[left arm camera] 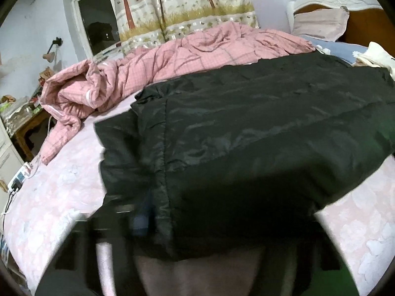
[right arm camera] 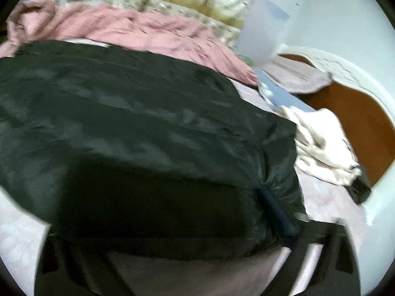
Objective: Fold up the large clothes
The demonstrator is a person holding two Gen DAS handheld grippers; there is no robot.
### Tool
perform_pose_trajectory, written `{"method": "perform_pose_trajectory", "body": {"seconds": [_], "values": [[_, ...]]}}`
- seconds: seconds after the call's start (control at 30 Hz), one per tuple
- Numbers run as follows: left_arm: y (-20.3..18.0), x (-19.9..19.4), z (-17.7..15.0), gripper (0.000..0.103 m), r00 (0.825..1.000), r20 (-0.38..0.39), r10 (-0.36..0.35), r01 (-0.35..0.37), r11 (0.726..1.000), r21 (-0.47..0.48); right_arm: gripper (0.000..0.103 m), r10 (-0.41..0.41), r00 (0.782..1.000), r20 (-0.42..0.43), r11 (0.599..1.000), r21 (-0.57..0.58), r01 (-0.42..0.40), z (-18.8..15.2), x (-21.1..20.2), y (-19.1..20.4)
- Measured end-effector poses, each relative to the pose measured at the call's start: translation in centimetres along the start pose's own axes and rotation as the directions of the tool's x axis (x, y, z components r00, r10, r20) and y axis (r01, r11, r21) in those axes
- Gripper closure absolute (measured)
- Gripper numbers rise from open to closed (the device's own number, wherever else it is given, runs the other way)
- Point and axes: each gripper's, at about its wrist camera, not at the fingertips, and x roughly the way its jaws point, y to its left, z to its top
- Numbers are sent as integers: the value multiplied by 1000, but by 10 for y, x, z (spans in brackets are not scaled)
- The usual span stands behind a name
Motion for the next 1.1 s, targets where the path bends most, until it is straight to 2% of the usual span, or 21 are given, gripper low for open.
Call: {"method": "perform_pose_trajectory", "body": {"seconds": [0.03, 0.1, 0.13, 0.33, 0.5, 0.63, 0.7, 0.77, 0.8, 0.83, 0.87, 0.97, 1.0, 1.1], "values": [[1, -1, -1, 80, 1000, 2, 11, -11, 1000, -8, 60, 12, 1000, 10, 1000, -11, -12, -1, -2, 1], [6, -6, -1, 85, 1000, 15, -19, 19, 999, -35, 73, -36, 999, 25, 999, -9, 36, -3, -6, 2], [10, -10, -1, 85, 999, 27, -31, 32, 998, -51, 76, -48, 998, 33, 999, 1, 48, -4, -10, 0], [22, -49, -12, 87, 999, 44, -32, 36, 995, -98, 78, -34, 995, 95, 999, 33, 30, -16, -62, -4], [40, -100, -29, 89, 997, 27, -75, 78, 986, -148, 78, 59, 993, 105, 997, 43, -64, -53, -122, -1], [44, -130, -41, 88, 995, 38, -94, 98, 985, -142, 78, 77, 988, 131, 994, 64, -86, -65, -148, -5], [45, -134, -43, 86, 995, 33, -96, 100, 986, -137, 74, 86, 988, 127, 993, 69, -95, -67, -151, -9], [47, -133, -43, 69, 996, 23, -82, 85, 985, -148, 63, 85, 990, 116, 991, 94, -96, -67, -149, -12], [48, -132, -42, 61, 998, 22, -58, 61, 986, -153, 50, 73, 992, 108, 990, 109, -84, -67, -148, -14], [50, -132, -42, 45, 999, 26, -25, 29, 988, -154, 41, 57, 993, 102, 990, 124, -69, -66, -146, -16], [52, -132, -42, 40, 999, 37, 4, 2, 988, -154, 40, 45, 994, 102, 988, 143, -59, -66, -145, -20], [61, -130, -37, 40, 999, 50, -21, 29, 985, -171, 38, 41, 992, 117, 985, 161, -59, -62, -148, -29], [63, -129, -33, 39, 998, 55, -25, 35, 984, -173, 34, 21, 992, 128, 988, 147, -40, -58, -151, -29], [66, -123, -10, 36, 997, 72, 4, 6, 990, -138, 23, -49, 984, 173, 998, 34, 43, -39, -152, -29]]}}
